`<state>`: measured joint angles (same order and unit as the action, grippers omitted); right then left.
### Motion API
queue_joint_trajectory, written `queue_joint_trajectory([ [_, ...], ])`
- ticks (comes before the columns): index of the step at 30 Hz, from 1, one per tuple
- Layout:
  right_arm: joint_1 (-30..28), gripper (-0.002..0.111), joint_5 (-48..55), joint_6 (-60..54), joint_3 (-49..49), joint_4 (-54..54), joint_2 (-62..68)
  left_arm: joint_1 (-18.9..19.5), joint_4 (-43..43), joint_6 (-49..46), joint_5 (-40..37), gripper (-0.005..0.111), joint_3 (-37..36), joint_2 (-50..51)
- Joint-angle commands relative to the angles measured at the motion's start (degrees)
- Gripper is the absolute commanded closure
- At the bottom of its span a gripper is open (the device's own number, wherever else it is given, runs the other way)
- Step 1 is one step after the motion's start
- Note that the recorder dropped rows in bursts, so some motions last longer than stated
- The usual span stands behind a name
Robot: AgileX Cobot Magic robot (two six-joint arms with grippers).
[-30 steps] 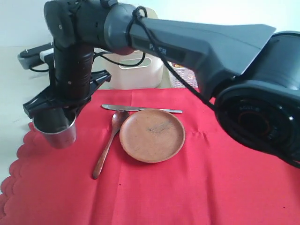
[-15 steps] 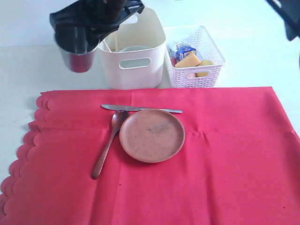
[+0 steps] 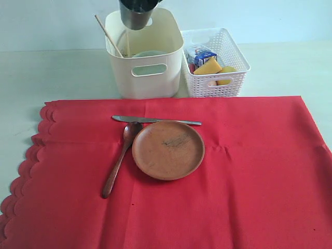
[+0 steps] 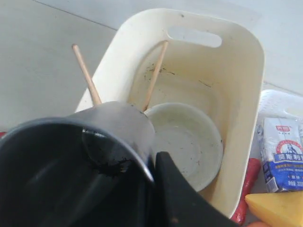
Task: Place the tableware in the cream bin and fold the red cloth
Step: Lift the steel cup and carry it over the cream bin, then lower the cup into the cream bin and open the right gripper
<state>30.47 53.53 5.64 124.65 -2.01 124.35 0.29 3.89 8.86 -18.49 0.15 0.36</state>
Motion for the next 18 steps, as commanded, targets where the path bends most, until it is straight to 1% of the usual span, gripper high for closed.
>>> queue_joint_trajectory([
  [1, -0.27, 0.108, 1.37, 0.41, 0.29, 0.71, 2.62, -0.35, -0.03, 0.16, 0.23, 0.106, -0.15, -0.36],
  [9, -0.27, 0.108, 4.71, 0.41, 0.29, 0.76, 7.09, -0.35, -0.03, 0.16, 0.23, 0.106, -0.15, -0.36],
  [16, -0.27, 0.108, 5.32, 0.41, 0.29, 0.71, 8.82, -0.35, -0.03, 0.16, 0.23, 0.106, -0.15, -0.36],
  [18, -0.27, 0.105, 5.58, 0.62, 0.29, 0.71, 9.27, -0.35, -0.03, 0.16, 0.23, 0.106, -0.15, -0.36],
])
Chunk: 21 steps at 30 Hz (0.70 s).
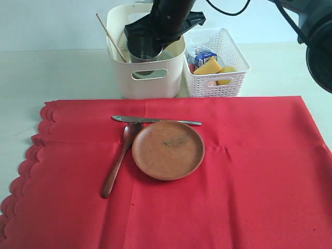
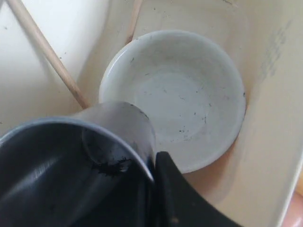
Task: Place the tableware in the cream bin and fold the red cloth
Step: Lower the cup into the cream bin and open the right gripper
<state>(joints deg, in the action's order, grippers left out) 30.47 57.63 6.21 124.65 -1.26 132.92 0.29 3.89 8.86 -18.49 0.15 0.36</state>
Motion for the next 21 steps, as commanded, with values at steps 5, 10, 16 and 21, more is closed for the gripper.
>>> queue_joint_trajectory([
  [5, -0.27, 0.085, 1.55, 0.87, 0.29, -0.02, 1.07, -0.35, -0.03, 0.16, 0.23, 0.106, -0.15, -0.36],
  [10, -0.27, 0.058, 0.98, 0.87, 0.41, -0.02, 0.16, -0.35, -0.03, 0.16, 0.23, 0.106, -0.15, -0.36],
  [16, -0.27, 0.038, 2.21, 0.87, 0.41, 0.36, -1.65, -0.35, -0.03, 0.16, 0.23, 0.106, -0.15, -0.36],
  [21, -0.27, 0.038, 4.26, 0.96, 0.41, 0.20, -4.51, -0.35, -0.03, 0.16, 0.23, 0.106, -0.15, -0.36],
])
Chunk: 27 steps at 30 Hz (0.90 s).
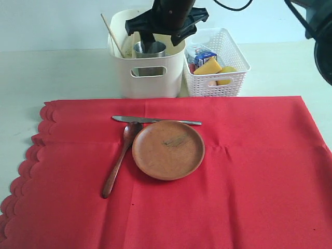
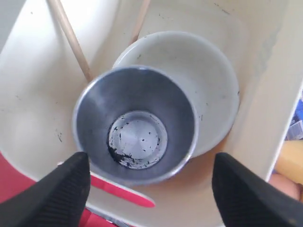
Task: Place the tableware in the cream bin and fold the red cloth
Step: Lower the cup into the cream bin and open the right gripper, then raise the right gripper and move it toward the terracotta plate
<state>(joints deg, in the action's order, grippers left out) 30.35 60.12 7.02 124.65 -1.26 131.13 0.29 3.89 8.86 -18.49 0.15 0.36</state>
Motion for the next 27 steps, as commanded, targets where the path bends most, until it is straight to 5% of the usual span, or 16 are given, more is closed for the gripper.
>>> queue_joint_trajectory([
  [1, -0.15, 0.038, 2.10, 0.15, 0.41, 0.20, -3.37, -0.35, -0.03, 0.16, 0.23, 0.106, -0.15, -0.36],
  [27, 0.31, 0.045, 9.84, -2.93, 0.29, -4.82, -14.87, -0.35, -0.03, 0.16, 0.23, 0.106, -0.15, -0.36],
])
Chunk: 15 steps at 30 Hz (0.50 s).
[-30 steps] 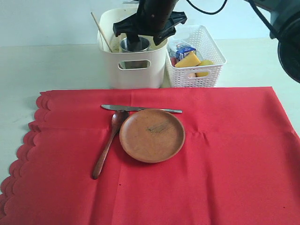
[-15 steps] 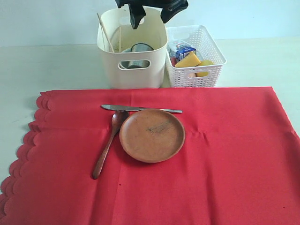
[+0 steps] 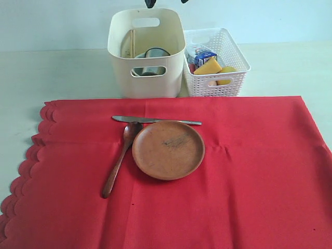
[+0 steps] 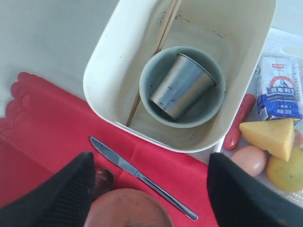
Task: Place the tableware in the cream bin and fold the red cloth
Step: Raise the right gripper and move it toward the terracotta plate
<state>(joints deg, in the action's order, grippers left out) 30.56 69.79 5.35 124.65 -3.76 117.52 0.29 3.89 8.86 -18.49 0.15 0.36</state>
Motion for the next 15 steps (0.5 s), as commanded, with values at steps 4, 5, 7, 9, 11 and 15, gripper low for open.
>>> queue_joint_trajectory([
  [4, 0.10, 0.045, 0.17, -2.29, 0.29, -4.20, -1.76, -0.35, -0.03, 0.16, 0.23, 0.106, -0.15, -0.36],
  [5, 0.10, 0.045, 0.17, -2.92, 0.29, -4.81, -2.01, -0.35, -0.03, 0.16, 0.23, 0.106, -0.15, -0.36],
  [7, 0.10, 0.045, 0.17, -4.06, 0.29, -6.21, -2.43, -0.35, -0.03, 0.16, 0.23, 0.106, -0.15, -0.36],
  [9, 0.10, 0.045, 0.17, -4.29, 0.29, -6.63, -2.92, -0.35, -0.03, 0.16, 0.23, 0.106, -0.15, -0.36],
  [11, 0.10, 0.045, 0.17, -4.29, 0.29, -6.77, -3.37, -0.35, -0.03, 0.16, 0.23, 0.106, -0.15, -0.36],
  [15, 0.10, 0.045, 0.17, -5.35, -0.51, -7.22, -4.55, -0.35, -0.03, 0.16, 0.23, 0.106, -0.15, -0.36],
])
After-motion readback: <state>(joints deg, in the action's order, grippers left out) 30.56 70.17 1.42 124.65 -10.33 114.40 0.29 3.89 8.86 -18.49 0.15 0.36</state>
